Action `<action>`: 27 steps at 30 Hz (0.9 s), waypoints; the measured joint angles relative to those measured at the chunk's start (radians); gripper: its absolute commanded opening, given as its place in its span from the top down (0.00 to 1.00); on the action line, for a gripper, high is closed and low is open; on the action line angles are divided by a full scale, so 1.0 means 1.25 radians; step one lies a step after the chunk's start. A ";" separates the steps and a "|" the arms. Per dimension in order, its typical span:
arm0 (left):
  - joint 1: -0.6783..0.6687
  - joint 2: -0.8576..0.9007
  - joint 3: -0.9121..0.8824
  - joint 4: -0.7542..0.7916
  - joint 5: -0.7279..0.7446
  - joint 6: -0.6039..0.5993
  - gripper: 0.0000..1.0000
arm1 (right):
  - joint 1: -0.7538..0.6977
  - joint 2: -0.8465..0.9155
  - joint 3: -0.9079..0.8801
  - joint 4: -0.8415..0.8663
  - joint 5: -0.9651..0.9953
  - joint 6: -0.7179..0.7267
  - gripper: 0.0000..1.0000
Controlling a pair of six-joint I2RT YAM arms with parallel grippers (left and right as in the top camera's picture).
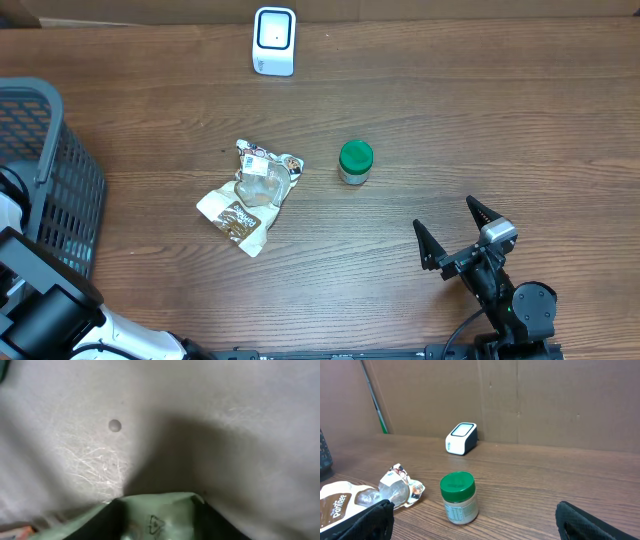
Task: Scan the item barcode
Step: 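Reach within the basket with the left gripper for another item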
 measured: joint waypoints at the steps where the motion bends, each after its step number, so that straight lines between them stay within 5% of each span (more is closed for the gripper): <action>1: 0.001 0.000 -0.001 -0.003 0.000 0.003 0.82 | 0.000 0.000 0.000 0.000 0.000 -0.001 0.00; 3: 0.001 -0.001 -0.001 -0.009 0.001 0.004 0.96 | 0.000 0.000 0.000 0.000 0.000 0.000 0.00; 15: 0.005 0.010 0.096 -0.150 0.012 0.008 0.96 | 0.000 0.000 0.000 0.000 0.000 0.000 0.00; 27: 0.000 0.014 0.822 -0.359 0.144 -0.032 0.96 | 0.000 0.000 0.000 0.000 0.000 0.000 0.00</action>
